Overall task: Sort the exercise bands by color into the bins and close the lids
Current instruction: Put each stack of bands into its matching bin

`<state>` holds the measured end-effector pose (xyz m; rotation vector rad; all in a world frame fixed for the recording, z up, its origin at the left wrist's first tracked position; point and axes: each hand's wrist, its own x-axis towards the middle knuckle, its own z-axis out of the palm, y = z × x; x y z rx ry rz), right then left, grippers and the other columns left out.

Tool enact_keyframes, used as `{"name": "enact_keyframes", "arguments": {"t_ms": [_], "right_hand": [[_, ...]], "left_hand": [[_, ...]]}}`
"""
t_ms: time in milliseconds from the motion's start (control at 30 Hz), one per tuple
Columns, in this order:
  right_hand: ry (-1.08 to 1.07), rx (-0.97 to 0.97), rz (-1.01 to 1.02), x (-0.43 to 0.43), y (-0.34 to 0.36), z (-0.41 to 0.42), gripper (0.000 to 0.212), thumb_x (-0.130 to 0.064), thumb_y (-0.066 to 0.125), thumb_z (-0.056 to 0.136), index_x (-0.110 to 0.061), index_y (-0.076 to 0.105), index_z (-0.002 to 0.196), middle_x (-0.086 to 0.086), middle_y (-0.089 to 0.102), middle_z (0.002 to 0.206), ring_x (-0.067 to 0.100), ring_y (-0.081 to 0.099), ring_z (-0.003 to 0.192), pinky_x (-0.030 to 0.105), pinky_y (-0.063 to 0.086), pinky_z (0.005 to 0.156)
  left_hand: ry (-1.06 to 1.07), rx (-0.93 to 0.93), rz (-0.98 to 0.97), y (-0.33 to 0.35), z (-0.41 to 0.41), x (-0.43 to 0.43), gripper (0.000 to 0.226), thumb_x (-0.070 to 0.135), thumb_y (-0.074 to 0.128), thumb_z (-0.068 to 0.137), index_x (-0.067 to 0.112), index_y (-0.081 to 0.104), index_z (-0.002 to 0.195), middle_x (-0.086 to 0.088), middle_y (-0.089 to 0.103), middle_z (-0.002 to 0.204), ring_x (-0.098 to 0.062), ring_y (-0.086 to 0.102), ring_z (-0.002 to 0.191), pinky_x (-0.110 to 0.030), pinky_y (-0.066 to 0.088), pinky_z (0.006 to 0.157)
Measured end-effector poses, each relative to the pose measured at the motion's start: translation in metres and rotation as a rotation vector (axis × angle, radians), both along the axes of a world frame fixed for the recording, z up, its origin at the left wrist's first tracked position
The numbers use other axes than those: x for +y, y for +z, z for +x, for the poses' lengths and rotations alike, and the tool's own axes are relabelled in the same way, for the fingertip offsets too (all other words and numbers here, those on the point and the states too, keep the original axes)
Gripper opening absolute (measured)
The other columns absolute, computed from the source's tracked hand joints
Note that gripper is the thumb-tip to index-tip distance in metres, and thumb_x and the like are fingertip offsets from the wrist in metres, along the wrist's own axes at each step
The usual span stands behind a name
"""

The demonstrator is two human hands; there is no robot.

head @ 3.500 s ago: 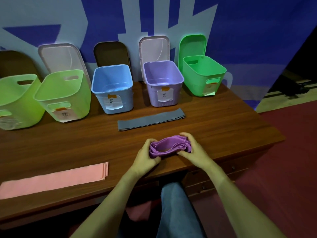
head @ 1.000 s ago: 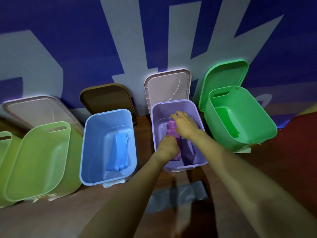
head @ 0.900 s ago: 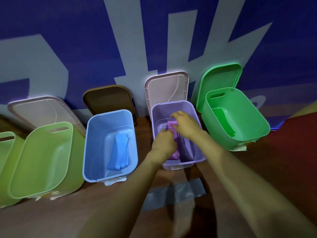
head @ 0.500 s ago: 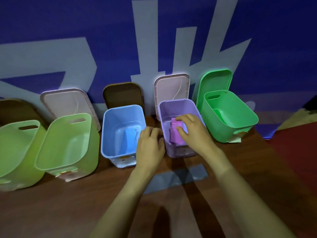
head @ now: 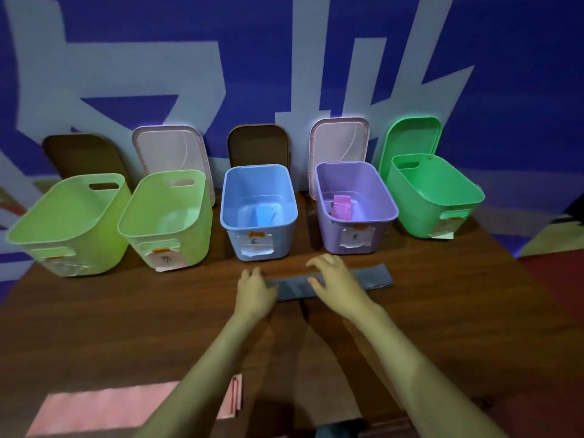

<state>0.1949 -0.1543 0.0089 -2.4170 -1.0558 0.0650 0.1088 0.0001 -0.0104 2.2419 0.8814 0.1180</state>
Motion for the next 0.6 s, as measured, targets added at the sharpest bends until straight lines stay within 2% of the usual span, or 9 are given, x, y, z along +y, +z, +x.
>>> {"name": "enact_keyframes", "arguments": {"t_ms": [67, 167, 267, 433, 533, 600], "right_hand": [[-0.004, 0.073, -0.076, 0.006, -0.019, -0.009, 0.031, -0.021, 0.055, 0.090, -0.015, 0.055, 0.121, 0.004, 0.052, 0.121, 0.022, 0.044, 0.117, 0.031, 0.036, 0.100], [-0.029, 0.148, -0.158, 0.011, -0.043, -0.017, 0.037, -0.023, 0.052, 0.093, -0.016, 0.049, 0.129, 0.003, 0.049, 0.127, 0.023, 0.039, 0.123, 0.034, 0.035, 0.104], [-0.067, 0.134, -0.189, 0.008, -0.061, -0.020, 0.038, -0.026, 0.049, 0.095, -0.019, 0.046, 0.133, -0.001, 0.045, 0.131, 0.020, 0.038, 0.125, 0.033, 0.034, 0.105], [-0.110, 0.087, -0.137, 0.010, -0.068, -0.019, 0.033, -0.022, 0.045, 0.096, -0.021, 0.050, 0.129, -0.005, 0.047, 0.129, 0.017, 0.041, 0.120, 0.031, 0.036, 0.102], [-0.122, 0.051, -0.148, 0.012, -0.069, -0.020, 0.034, -0.019, 0.046, 0.095, -0.022, 0.049, 0.129, -0.005, 0.047, 0.128, 0.016, 0.041, 0.120, 0.033, 0.036, 0.102], [-0.138, 0.037, -0.163, 0.013, -0.069, -0.021, 0.035, -0.019, 0.047, 0.094, -0.024, 0.047, 0.129, -0.007, 0.045, 0.128, 0.015, 0.040, 0.121, 0.034, 0.033, 0.102]], "left_hand": [[0.066, 0.078, -0.118, -0.014, -0.001, 0.002, 0.043, 0.019, 0.059, 0.087, 0.000, 0.047, 0.123, -0.020, 0.047, 0.128, -0.035, 0.044, 0.122, -0.036, 0.037, 0.099], [0.189, 0.058, -0.283, -0.026, 0.003, 0.001, 0.045, 0.018, 0.060, 0.087, -0.001, 0.044, 0.124, -0.020, 0.049, 0.130, -0.035, 0.047, 0.121, -0.037, 0.041, 0.096], [0.298, 0.048, -0.388, -0.028, 0.010, 0.001, 0.047, 0.019, 0.063, 0.087, -0.002, 0.044, 0.124, -0.020, 0.051, 0.129, -0.035, 0.050, 0.118, -0.037, 0.044, 0.091], [0.294, 0.151, -0.343, -0.034, 0.019, 0.006, 0.038, 0.026, 0.065, 0.086, 0.000, 0.060, 0.113, -0.018, 0.060, 0.119, -0.033, 0.057, 0.109, -0.039, 0.049, 0.092], [0.297, 0.184, -0.274, -0.034, 0.019, -0.001, 0.042, 0.022, 0.064, 0.085, 0.007, 0.051, 0.122, -0.018, 0.046, 0.131, -0.034, 0.044, 0.121, -0.039, 0.041, 0.099], [0.266, 0.135, -0.249, -0.035, 0.020, -0.006, 0.039, 0.017, 0.062, 0.086, 0.009, 0.048, 0.121, -0.017, 0.046, 0.129, -0.034, 0.045, 0.119, -0.039, 0.041, 0.097]]}}
